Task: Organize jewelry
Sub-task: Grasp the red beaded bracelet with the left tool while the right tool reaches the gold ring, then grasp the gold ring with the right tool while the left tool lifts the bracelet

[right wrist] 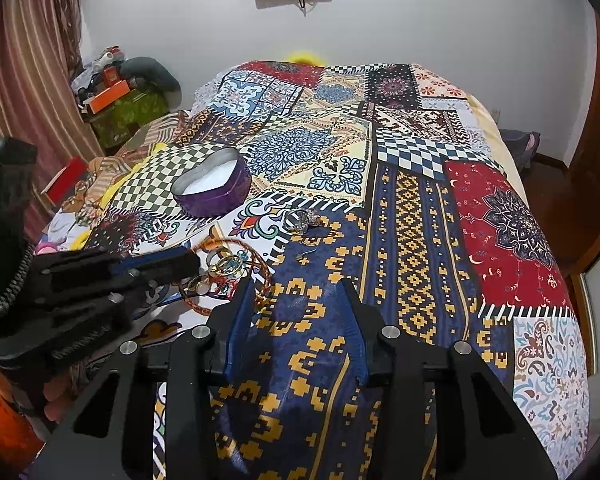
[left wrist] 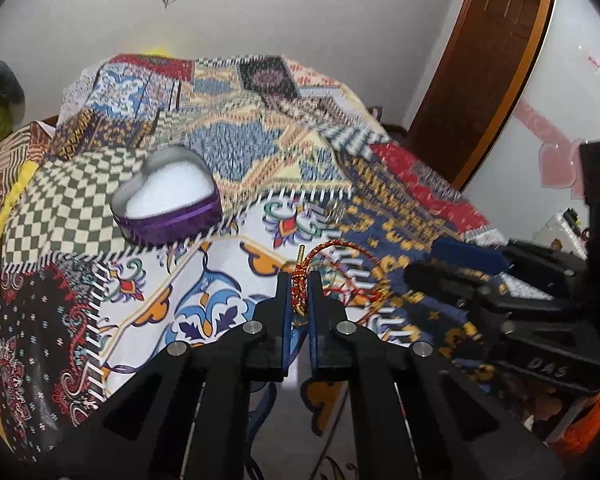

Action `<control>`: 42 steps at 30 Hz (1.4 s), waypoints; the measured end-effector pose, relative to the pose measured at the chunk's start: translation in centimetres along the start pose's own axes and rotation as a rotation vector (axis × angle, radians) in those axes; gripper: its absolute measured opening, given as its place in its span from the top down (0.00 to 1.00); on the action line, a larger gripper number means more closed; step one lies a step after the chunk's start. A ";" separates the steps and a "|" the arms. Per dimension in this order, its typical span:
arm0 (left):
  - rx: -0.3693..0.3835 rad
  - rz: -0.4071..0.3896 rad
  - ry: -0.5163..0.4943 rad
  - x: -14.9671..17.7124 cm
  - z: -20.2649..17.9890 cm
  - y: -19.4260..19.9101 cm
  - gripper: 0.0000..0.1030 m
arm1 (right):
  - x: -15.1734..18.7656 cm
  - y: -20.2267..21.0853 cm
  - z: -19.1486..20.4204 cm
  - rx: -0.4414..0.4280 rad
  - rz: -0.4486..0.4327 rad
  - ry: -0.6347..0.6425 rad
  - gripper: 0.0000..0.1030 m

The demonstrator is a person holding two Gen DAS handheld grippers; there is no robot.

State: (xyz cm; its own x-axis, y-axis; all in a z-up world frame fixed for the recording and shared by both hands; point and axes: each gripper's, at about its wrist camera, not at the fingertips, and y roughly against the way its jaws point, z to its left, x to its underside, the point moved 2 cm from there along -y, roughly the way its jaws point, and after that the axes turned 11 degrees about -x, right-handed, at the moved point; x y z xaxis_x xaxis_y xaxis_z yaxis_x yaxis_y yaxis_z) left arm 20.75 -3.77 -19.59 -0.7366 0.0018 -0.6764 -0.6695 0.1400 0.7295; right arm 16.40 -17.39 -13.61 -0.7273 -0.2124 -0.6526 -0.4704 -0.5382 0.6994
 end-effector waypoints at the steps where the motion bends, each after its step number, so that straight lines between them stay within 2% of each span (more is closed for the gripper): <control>1: -0.002 -0.016 0.005 -0.2 0.1 0.6 0.95 | 0.0 0.0 0.1 -0.003 0.001 -0.001 0.63; 4: -0.018 -0.046 0.017 -0.5 0.7 1.8 0.95 | 0.0 0.0 0.4 -0.016 0.009 0.000 0.63; 14: -0.045 -0.077 0.090 0.2 4.2 4.1 0.95 | -1.1 -1.4 2.0 -0.020 0.036 0.060 0.63; 20: -0.085 -0.061 0.110 1.2 6.0 3.5 0.95 | -2.1 -3.1 3.0 -0.029 0.076 0.124 0.64; 25: -0.088 -0.044 0.115 1.7 6.7 2.7 0.95 | -2.3 -5.1 3.8 -0.034 0.139 0.190 0.65; 28: -0.089 -0.041 0.116 2.0 6.9 2.3 0.95 | -1.9 -6.1 3.7 -0.050 0.180 0.193 0.75; 30: -0.089 -0.039 0.118 2.1 7.0 2.2 0.95 | -1.7 -6.3 3.4 -0.064 0.194 0.176 0.77; 42: -0.076 -0.026 0.127 2.2 6.8 1.8 0.95 | -1.5 -6.2 3.3 -0.056 0.182 0.171 0.77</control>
State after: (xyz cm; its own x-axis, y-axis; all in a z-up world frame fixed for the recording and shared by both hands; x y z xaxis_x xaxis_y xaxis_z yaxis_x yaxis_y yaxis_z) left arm 18.53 3.26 -20.48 -0.7221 -0.1264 -0.6801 -0.6901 0.0625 0.7210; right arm 18.75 -11.01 -15.99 -0.6999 -0.4422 -0.5609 -0.3079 -0.5217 0.7956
